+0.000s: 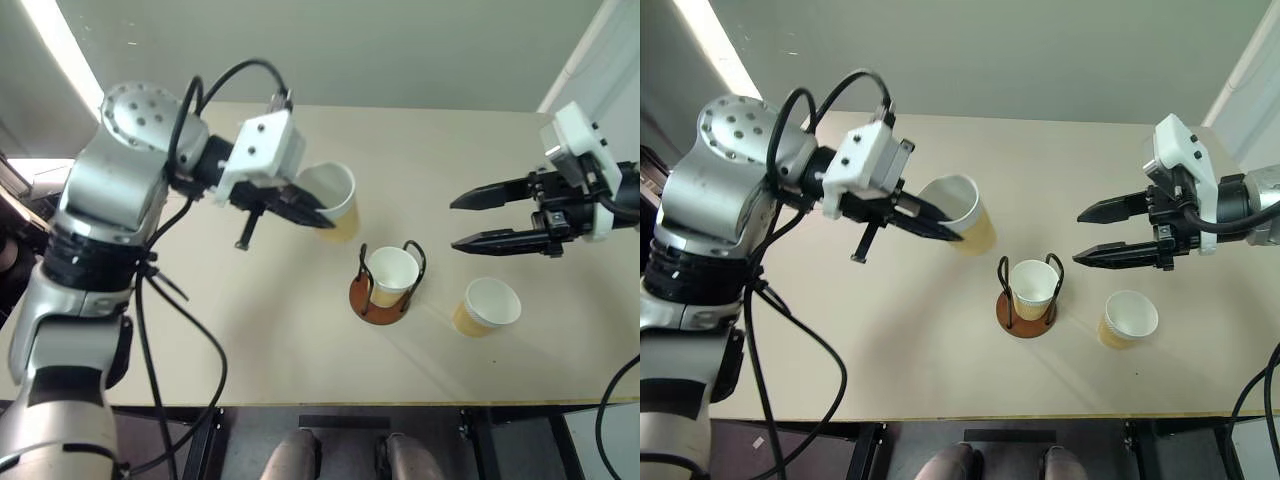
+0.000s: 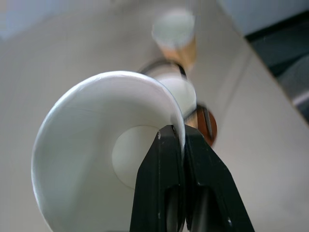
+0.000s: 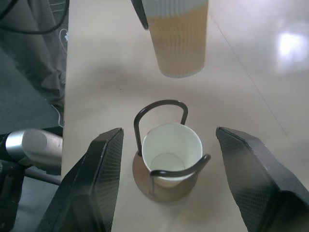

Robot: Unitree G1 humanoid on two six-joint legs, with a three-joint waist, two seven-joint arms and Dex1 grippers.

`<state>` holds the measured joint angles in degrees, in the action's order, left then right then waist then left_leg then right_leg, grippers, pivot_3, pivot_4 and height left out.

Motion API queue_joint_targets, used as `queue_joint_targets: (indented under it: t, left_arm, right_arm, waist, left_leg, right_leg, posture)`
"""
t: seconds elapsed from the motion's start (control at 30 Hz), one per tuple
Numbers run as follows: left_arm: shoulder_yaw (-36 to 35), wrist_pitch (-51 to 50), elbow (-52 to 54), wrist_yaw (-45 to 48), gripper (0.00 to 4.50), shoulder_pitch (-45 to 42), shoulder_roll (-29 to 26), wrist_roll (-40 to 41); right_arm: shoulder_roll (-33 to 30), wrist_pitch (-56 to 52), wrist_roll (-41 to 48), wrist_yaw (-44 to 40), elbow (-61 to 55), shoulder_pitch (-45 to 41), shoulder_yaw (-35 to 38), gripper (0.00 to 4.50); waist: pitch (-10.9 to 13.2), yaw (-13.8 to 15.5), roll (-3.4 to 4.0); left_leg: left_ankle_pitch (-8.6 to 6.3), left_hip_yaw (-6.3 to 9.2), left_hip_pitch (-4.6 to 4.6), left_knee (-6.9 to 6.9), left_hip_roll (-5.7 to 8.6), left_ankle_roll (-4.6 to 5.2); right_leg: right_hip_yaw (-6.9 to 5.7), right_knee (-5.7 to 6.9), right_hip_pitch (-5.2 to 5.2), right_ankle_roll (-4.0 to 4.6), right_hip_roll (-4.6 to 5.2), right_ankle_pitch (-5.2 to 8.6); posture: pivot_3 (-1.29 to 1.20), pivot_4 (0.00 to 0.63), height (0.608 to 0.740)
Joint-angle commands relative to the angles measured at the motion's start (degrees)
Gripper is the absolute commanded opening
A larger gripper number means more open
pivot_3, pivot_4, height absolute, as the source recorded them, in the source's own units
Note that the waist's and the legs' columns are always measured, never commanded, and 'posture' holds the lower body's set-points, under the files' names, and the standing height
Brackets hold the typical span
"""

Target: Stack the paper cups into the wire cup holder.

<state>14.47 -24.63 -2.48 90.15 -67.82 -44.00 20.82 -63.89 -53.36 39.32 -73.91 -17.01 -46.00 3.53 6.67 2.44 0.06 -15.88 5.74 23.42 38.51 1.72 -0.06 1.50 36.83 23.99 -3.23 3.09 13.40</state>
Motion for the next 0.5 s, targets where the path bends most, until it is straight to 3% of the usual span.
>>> queue_joint_targets:
  t: [0.03, 0.23, 0.5]
  left_arm:
    - [1.8, 0.9, -2.8, 2.3, 0.06, -4.2, 2.2, 2.5]
    - [7.9, 8.2, -10.6, 2.3, 0.06, -7.7, 8.1, 3.2]
    - [14.1, 18.2, -18.0, 2.3, 0.06, -8.7, 11.5, 1.0]
  right_arm:
    - [-1.5, -0.5, 1.7, 1.4, -2.1, 0.5, 3.6, 3.17]
    - [-3.1, -2.3, 3.7, 4.0, -4.6, 3.7, 7.3, 3.17]
    - [-4.5, -4.1, 6.5, 7.1, -7.3, 7.4, 11.3, 3.17]
  waist:
    - [0.0, 0.0, 0.00]
    - [0.0, 0.3, 0.05]
    - [0.1, 0.4, 0.10]
  left_leg:
    - [0.00, 0.00, 0.00, 0.01, 0.00, 0.00]
    - [0.00, -0.02, 0.05, 0.12, 0.01, 0.05]
    - [-0.02, -0.04, 0.10, 0.16, 0.00, 0.09]
  right_leg:
    - [0.00, 0.01, 0.00, -0.01, 0.00, 0.00]
    - [0.01, 0.00, -0.01, -0.10, 0.00, -0.05]
    - [0.01, -0.04, 0.00, -0.15, 0.00, -0.06]
  posture:
    - [0.00, 0.150, 0.740]
    - [0.00, 0.150, 0.740]
    - [0.00, 0.150, 0.740]
